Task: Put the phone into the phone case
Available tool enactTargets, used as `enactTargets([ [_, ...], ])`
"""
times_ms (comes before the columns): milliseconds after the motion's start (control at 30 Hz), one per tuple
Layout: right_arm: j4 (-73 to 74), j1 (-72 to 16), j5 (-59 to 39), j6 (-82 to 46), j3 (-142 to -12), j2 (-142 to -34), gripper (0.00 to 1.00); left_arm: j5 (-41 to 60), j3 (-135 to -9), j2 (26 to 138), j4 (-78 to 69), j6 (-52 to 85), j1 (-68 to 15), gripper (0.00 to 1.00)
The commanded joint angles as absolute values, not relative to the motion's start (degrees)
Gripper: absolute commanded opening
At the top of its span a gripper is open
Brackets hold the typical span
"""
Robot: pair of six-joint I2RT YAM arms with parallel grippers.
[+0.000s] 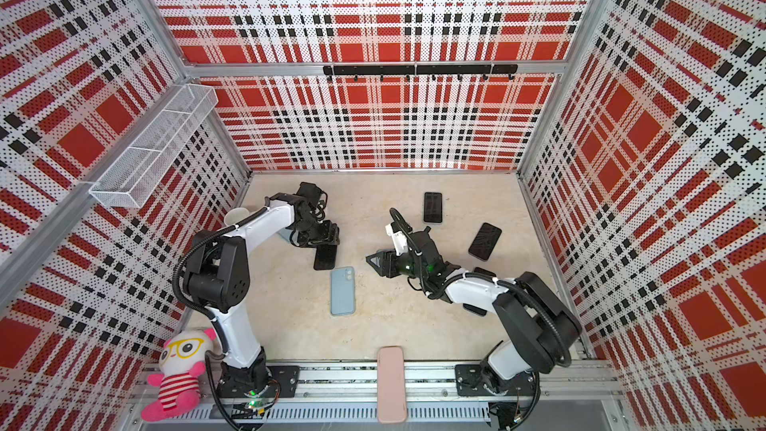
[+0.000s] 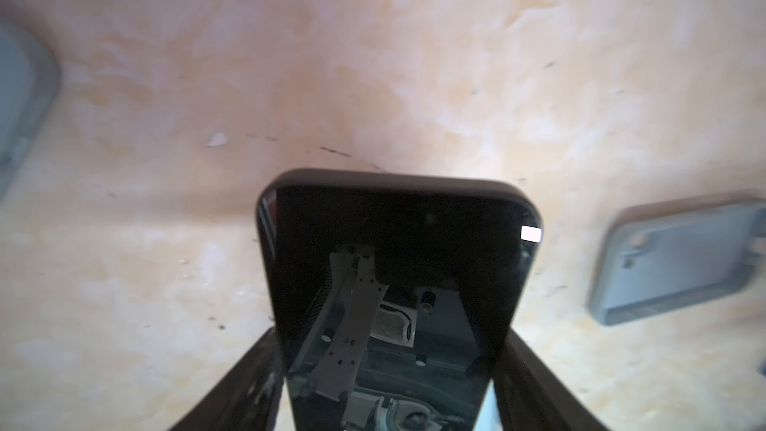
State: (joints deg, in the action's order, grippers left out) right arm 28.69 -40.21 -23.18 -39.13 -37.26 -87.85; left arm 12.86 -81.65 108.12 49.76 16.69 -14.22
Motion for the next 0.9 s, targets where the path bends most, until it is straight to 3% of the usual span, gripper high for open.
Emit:
enactTargets([
  [0,42.74,-42.69,-19.56,-44.29,-35.61,-90.47,0.53,20.32,-78.87,102.45,42.55,25.62,-12.65,0.64],
  [200,51.32,-46.20,-11.61,-48.24,-35.23,-94.83,0.52,21.50,-60.90,90.41,15.92,53.97,-15.15,0.26],
  [367,52.77,-51.98,-0.98,-44.64,-37.47,-98.37,0.54,14.40,-50.44,83.33,3.08,70.16,-17.75,0.08],
  [500,54.98,-52.91,0.39,-46.05,-40.36,-103.47,0.55,13.29,-46.89,81.58,0.38,75.89,-19.37,0.00],
  [867,56.81,-51.84,2.63,-45.85,-39.71,-105.56,0.59,13.80,-42.29,78.53,-5.12,82.29,-20.48,0.00],
])
